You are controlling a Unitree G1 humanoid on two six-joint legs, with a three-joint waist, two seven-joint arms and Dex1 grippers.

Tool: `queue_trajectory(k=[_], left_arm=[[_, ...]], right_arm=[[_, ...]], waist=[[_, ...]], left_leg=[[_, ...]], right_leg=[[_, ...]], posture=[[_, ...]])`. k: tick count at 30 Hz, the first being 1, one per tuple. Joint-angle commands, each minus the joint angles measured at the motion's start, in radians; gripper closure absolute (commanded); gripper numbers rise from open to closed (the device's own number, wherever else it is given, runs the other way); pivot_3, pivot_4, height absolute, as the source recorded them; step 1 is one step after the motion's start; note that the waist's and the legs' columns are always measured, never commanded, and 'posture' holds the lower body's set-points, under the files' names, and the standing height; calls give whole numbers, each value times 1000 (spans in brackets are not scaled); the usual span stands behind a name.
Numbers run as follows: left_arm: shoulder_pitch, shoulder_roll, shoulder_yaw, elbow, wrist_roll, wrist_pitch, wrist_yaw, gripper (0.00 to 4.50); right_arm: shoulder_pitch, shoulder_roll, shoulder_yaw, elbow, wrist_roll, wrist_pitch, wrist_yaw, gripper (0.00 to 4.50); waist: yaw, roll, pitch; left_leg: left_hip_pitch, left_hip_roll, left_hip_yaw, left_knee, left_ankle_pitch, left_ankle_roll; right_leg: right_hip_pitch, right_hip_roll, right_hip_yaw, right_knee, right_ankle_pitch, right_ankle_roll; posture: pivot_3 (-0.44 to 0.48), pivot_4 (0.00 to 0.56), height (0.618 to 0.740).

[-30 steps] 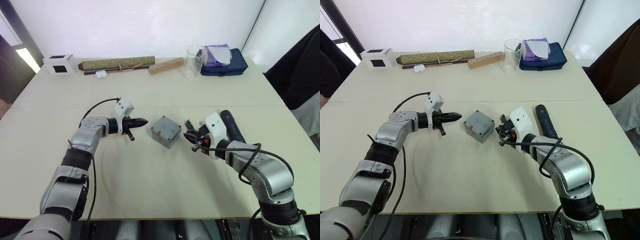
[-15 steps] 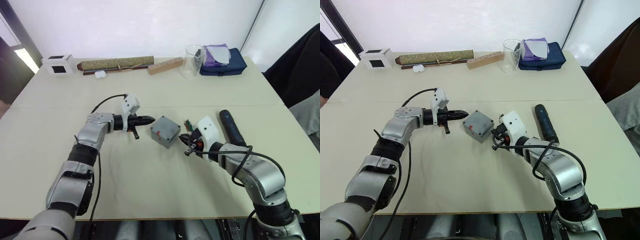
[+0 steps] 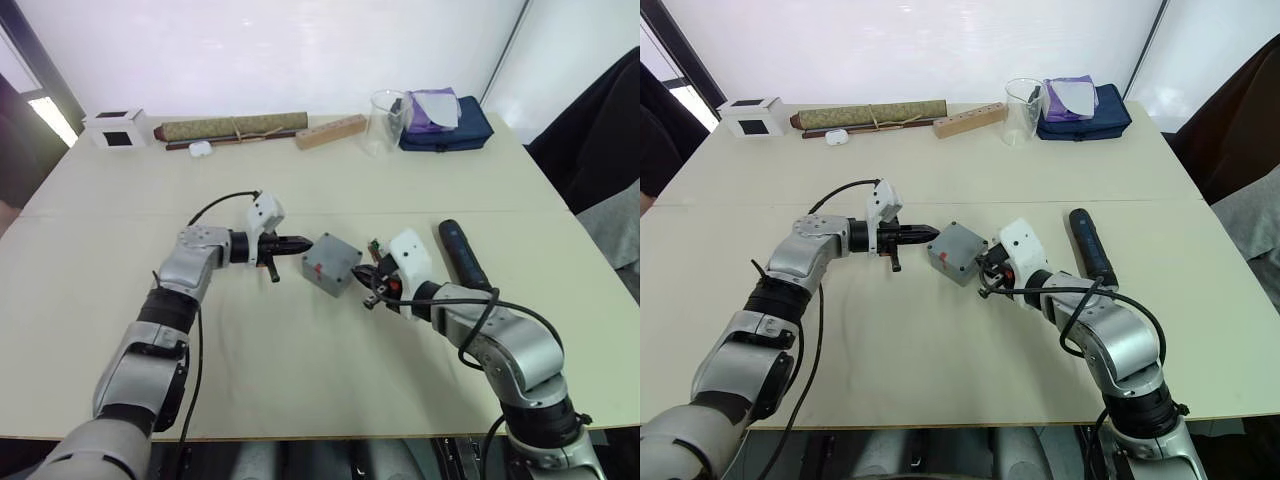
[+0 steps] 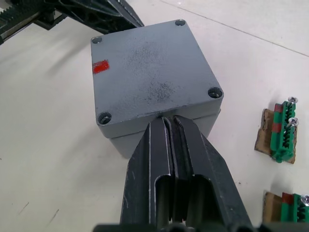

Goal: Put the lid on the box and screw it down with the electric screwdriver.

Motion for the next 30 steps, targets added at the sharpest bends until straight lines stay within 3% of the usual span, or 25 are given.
queue_trajectory(k=[1,17,30], left_arm=[[-4,5,8,-44,-2,-11,-5,4500],[0,32,-16,6,58,-79,7,4500],[7,-20,-69,59,129,-146,9,4500]], right_arm=[[-24,15,6,-11,5,-11,0,4444],[12,-55,0,-13,-19,-25,17,4444],[-16,-28,116,155,-105,-138,37,4444]], waist=[[-1,0,0],[0,0,0],[0,0,0]], left_leg=[[0,0,0,0,0,0],[0,0,0,0,0,0],[0,0,0,1,0,0]], right_leg=[[0,0,0,0,0,0],[0,0,0,0,0,0],[0,0,0,1,0,0]], posture=[[0,150,736],[0,150,736],[0,150,736]])
